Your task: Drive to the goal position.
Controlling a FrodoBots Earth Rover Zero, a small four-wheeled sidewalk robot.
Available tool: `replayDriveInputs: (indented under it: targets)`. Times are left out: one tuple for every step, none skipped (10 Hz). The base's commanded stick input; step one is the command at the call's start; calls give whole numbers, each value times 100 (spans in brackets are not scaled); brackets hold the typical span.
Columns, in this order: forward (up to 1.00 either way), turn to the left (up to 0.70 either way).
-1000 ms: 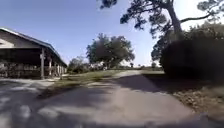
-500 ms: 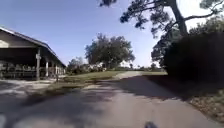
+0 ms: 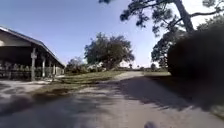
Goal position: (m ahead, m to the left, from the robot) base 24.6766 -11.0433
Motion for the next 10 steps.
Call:
replayDriveInputs:
  targets:
    - [100,-36]
    - [100,-36]
    - [100,-35]
    - [100,-13]
    - [100,0]
    - [100,0]
    - [100,0]
    - [100,0]
    - [100,0]
    - [100,0]
